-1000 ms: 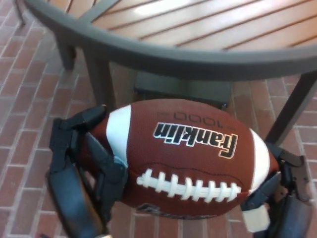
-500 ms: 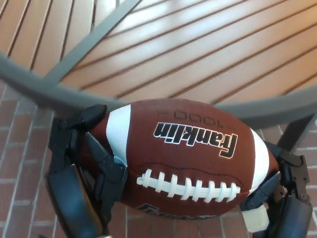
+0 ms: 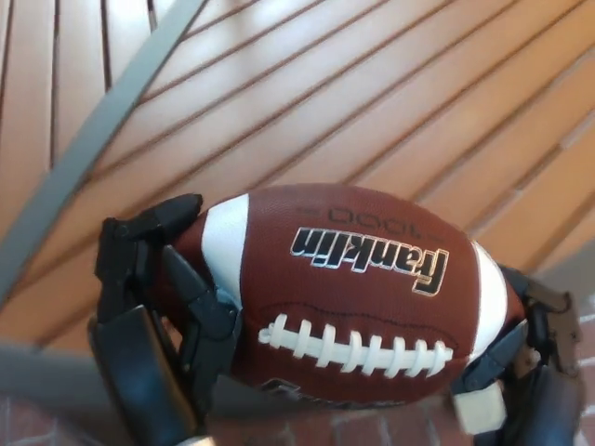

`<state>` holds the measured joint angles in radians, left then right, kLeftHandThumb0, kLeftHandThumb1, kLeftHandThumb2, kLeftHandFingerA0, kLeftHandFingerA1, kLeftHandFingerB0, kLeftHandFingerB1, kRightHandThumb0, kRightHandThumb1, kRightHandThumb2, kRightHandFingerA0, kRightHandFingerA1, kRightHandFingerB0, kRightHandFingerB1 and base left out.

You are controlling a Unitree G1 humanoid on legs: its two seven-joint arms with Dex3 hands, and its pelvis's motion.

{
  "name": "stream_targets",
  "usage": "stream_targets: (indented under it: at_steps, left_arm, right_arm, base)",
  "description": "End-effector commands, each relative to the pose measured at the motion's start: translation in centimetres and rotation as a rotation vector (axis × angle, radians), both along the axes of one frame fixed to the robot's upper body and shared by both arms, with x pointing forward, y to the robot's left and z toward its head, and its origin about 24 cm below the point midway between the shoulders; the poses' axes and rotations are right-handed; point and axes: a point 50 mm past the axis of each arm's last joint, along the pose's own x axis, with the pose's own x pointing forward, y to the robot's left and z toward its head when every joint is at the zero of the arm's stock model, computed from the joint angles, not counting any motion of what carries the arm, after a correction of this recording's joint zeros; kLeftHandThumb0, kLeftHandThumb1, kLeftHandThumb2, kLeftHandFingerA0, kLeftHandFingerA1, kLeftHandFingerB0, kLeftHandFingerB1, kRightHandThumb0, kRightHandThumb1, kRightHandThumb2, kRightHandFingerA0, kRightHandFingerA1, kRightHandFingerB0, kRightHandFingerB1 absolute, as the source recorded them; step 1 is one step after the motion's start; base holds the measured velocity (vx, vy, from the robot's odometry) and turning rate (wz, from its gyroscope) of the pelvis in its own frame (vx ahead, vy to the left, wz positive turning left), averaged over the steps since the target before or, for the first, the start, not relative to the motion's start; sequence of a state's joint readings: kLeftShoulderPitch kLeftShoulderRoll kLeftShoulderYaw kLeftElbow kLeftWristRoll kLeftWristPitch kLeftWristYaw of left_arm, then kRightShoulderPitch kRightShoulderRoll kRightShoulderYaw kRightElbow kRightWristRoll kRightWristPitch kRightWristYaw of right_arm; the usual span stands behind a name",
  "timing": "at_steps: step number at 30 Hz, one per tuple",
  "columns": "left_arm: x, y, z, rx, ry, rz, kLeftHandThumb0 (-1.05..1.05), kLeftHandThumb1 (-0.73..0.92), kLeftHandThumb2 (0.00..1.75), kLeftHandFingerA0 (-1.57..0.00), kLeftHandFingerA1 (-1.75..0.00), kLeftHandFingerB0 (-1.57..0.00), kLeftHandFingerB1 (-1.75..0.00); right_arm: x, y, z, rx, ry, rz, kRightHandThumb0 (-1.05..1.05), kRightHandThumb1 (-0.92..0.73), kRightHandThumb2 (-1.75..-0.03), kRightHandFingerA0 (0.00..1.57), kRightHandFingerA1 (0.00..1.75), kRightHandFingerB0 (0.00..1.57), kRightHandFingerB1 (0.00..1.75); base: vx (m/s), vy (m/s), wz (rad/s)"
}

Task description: Pick up a football using both hands and turn around and walk towards another desk and put it on the desk

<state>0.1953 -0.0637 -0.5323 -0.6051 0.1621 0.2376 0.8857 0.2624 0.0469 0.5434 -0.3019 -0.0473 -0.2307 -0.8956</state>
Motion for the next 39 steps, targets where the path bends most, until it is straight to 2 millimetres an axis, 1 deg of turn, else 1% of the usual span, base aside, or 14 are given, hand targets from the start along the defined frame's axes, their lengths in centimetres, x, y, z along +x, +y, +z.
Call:
stream_targets:
  at_steps: [1,6,7,8,14,15,22,24,25,26,27,31,32,39]
  left_arm:
    - [-0.3,-5.6,0.8,-0.094,-0.031,-0.376,-0.33,0.55,1.01,-0.94,-1.59,-0.82,-1.53]
    - [-0.2,-5.6,0.8,-0.095,-0.03,-0.375,-0.33,0.55,1.01,-0.94,-1.59,-0.82,-1.53]
    - [0.0,-5.7,1.1,-0.088,-0.038,-0.37,-0.35,0.57,0.97,-0.93,-1.62,-0.81,-1.54]
    - [0.4,-5.7,1.6,-0.08,-0.051,-0.362,-0.35,0.58,0.95,-0.93,-1.62,-0.8,-1.54]
    - [0.4,-5.7,1.9,-0.082,-0.062,-0.364,-0.34,0.57,0.98,-0.92,-1.64,-0.78,-1.57]
    - [0.4,-5.6,2.5,-0.096,-0.076,-0.356,-0.32,0.52,1.1,-0.92,-1.66,-0.77,-1.58]
    - [0.6,-5.5,2.9,-0.074,-0.093,-0.334,-0.34,0.54,1.05,-0.93,-1.63,-0.78,-1.56]
    - [1.7,-5.0,4.3,-0.059,-0.141,-0.323,-0.32,0.56,1.01,-0.92,-1.63,-0.76,-1.56]
    - [2.0,-5.0,4.6,-0.064,-0.149,-0.319,-0.36,0.79,0.67,-0.76,-1.55,-0.6,-1.5]
    - [3.2,-4.7,5.7,-0.048,-0.182,-0.283,-0.29,0.55,0.96,-0.95,-1.59,-0.81,-1.53]
    - [3.9,-4.5,6.3,-0.049,-0.197,-0.264,-0.28,0.54,0.99,-0.96,-1.57,-0.82,-1.52]
    - [4.3,-4.5,6.6,-0.062,-0.198,-0.256,-0.28,0.54,0.99,-0.96,-1.57,-0.82,-1.52]
    - [6.0,-3.9,7.3,-0.037,-0.188,-0.222,-0.28,0.55,0.98,-0.97,-1.54,-0.81,-1.53]
    - [8.2,-3.2,7.9,-0.062,-0.179,-0.211,-0.28,0.48,1.07,-1.02,-1.45,-0.87,-1.44]
  right_arm:
    - [-0.1,5.0,4.2,-0.001,-0.238,0.324,-0.35,-0.7,-0.7,0.89,1.63,0.78,1.47]
    - [0.1,5.0,4.3,-0.009,-0.243,0.317,-0.35,-0.7,-0.7,0.89,1.63,0.78,1.47]
    - [0.3,5.0,4.5,-0.003,-0.255,0.314,-0.3,-0.66,-0.79,0.91,1.68,0.7,1.47]
    - [0.7,5.1,5.0,0.016,-0.275,0.31,-0.29,-0.65,-0.85,0.94,1.66,0.74,1.45]
    - [0.8,5.3,5.3,0.023,-0.276,0.31,-0.29,-0.63,-0.81,0.9,1.63,0.79,1.47]
    - [0.9,5.5,5.5,0.021,-0.285,0.33,-0.33,-0.69,-0.7,0.9,1.61,0.81,1.42]
    - [1.1,5.6,5.9,0.007,-0.302,0.329,-0.33,-0.68,-0.73,0.89,1.6,0.82,1.4]
    - [2.6,5.9,7.6,-0.017,-0.332,0.301,-0.3,-0.62,-0.84,0.92,1.61,0.79,1.38]
    - [3.0,6.0,8.0,-0.016,-0.347,0.299,-0.31,-0.71,-0.65,0.81,1.46,0.81,1.18]
    - [4.1,6.2,9.0,-0.027,-0.376,0.299,-0.29,-0.62,-0.85,0.89,1.58,0.82,1.38]
    - [4.7,6.3,9.6,-0.034,-0.387,0.297,-0.3,-0.62,-0.87,0.91,1.56,0.82,1.37]
    - [5.2,6.4,9.9,-0.038,-0.39,0.291,-0.3,-0.62,-0.87,0.91,1.56,0.82,1.37]
    - [6.9,6.5,10.7,-0.035,-0.368,0.284,-0.27,-0.49,-1.05,0.91,1.53,0.83,1.37]
    - [9.2,6.5,11.4,-0.032,-0.334,0.278,-0.22,-0.44,-1.15,0.9,1.57,0.83,1.42]
  base:
    - [0.46,0.431,0.07]
    - [0.42,0.407,-0.04]
    - [0.4,0.379,0.01]
    - [0.39,0.371,-0.01]
    - [0.29,-0.061,-0.09]
    - [0.23,-0.184,-0.12]
    - [0.19,-0.136,-0.08]
    - [0.15,-0.096,-0.08]
    - [0.14,-0.079,-0.1]
    - [0.13,-0.069,-0.08]
    - [0.02,0.181,-0.04]
    - [-0.05,0.279,0.21]
    - [-0.05,0.089,-0.02]
    - [0.01,0.023,0.04]
